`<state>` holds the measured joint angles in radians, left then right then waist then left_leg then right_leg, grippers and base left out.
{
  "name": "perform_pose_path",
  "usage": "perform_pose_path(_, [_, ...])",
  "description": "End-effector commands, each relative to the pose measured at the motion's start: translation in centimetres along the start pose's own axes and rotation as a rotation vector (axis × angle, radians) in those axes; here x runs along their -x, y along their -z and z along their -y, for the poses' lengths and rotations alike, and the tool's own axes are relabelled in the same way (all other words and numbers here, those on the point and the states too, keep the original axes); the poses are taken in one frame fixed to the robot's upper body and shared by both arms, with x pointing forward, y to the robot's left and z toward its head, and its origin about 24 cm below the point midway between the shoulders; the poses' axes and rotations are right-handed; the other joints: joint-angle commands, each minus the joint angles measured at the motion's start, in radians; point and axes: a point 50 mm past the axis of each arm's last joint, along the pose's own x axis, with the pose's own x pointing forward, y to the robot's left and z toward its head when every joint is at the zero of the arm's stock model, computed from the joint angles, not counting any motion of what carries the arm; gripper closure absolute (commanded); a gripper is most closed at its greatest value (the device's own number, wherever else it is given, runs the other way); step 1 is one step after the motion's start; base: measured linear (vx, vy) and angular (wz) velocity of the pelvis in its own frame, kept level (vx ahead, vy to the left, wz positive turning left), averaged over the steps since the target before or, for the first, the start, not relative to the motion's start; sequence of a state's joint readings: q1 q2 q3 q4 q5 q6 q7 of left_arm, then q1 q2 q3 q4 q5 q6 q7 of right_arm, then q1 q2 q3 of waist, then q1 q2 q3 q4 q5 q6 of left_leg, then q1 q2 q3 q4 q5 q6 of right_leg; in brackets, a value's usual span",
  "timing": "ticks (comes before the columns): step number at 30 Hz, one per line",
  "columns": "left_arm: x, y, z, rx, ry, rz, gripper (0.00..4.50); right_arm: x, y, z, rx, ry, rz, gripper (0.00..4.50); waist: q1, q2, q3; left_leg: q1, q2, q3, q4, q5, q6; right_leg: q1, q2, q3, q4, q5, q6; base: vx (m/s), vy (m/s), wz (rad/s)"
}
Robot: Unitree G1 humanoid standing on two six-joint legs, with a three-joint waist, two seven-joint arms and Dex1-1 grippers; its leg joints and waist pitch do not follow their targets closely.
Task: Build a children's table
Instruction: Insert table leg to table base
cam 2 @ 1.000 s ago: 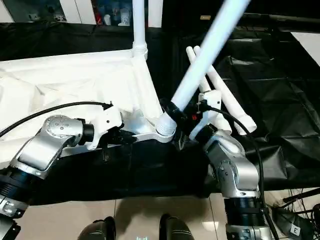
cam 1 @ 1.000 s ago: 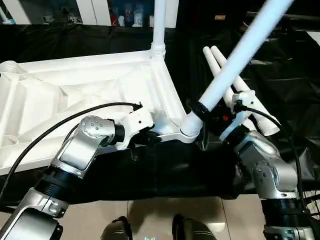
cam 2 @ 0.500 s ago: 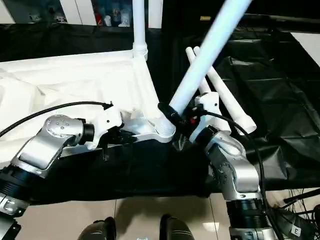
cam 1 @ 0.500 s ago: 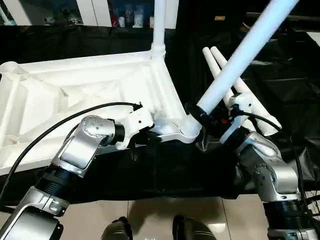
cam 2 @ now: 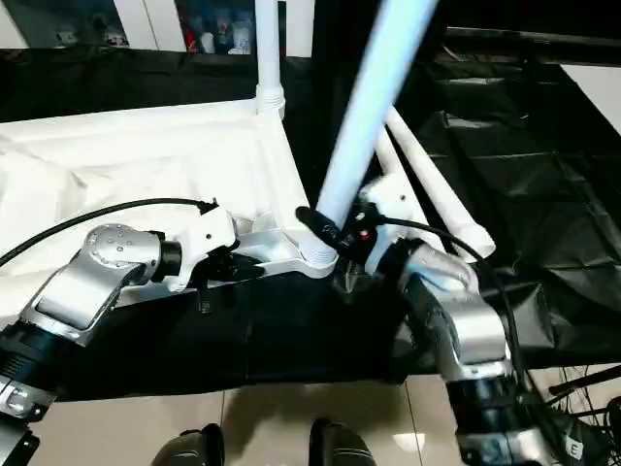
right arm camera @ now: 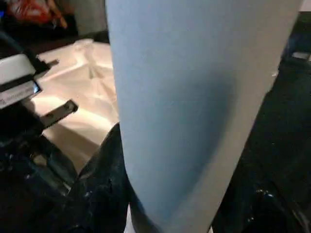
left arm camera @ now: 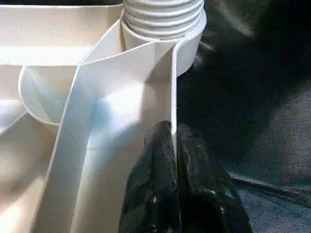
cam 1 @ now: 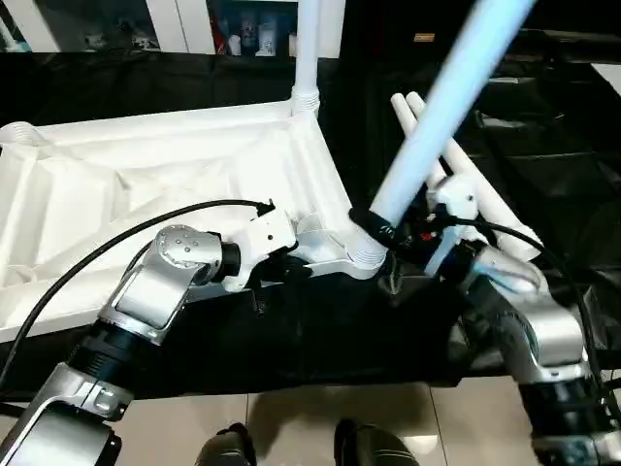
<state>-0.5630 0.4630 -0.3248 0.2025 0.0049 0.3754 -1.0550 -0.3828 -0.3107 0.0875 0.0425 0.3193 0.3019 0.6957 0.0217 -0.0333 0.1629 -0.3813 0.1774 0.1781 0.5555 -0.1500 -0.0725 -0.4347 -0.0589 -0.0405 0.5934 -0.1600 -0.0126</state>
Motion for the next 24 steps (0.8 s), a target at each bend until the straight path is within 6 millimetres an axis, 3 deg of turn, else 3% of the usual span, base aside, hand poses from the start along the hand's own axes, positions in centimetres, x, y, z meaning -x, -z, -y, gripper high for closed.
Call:
perform_pose_path(1, [-0.2,2.0,0.6,0.048,0.004,-0.089,4.50,0.4,4.7,-1.4,-0.124,-0.068,-0.214,2.66,0.003,0.003,-0.055,0.012,0.042,-0.015,-0.064,-0.270,0.053,0.049,-0.073,0.049,-0.088,-0.396,-0.166,0.000,0.000,0.00])
perform_pose_path(6, [-0.3,1.9,0.6,0.048,0.007,-0.084,4.50,0.4,4.9,-1.5,-0.130,-0.080,-0.230,2.66,0.003,0.001,-0.055,0.011,0.043,-0.014,-0.065,-0.265,0.058,0.049,-0.072,0.049,-0.086,-0.363,-0.173,0.000,0.000,0.00])
perform_pose_path(16, [-0.4,1.5,0.8,0.039,0.051,-0.033,4.50,0.7,5.5,0.1,-0.230,-0.012,-0.187,2.66,-0.006,0.008,-0.045,0.013,0.044,-0.022,-0.075,-0.353,0.037,0.041,-0.076,0.047,-0.103,-0.491,-0.144,0.000,0.000,0.00])
perform_pose_path(21, [-0.1,1.4,1.1,0.011,0.105,-0.033,4.50,1.1,5.9,-0.2,-0.177,-0.093,-0.214,2.66,-0.008,0.012,-0.047,0.011,0.047,-0.022,-0.078,-0.326,0.045,0.046,-0.075,0.046,-0.098,-0.392,-0.168,0.000,0.000,0.00])
perform_pose_path(24, [0.4,1.2,1.6,-0.034,0.184,-0.028,4.50,1.4,5.4,-0.2,-0.156,-0.176,-0.226,2.66,-0.008,0.015,-0.050,0.011,0.046,-0.015,-0.073,-0.269,0.070,0.051,-0.073,0.047,-0.087,-0.271,-0.210,0.000,0.000,0.00])
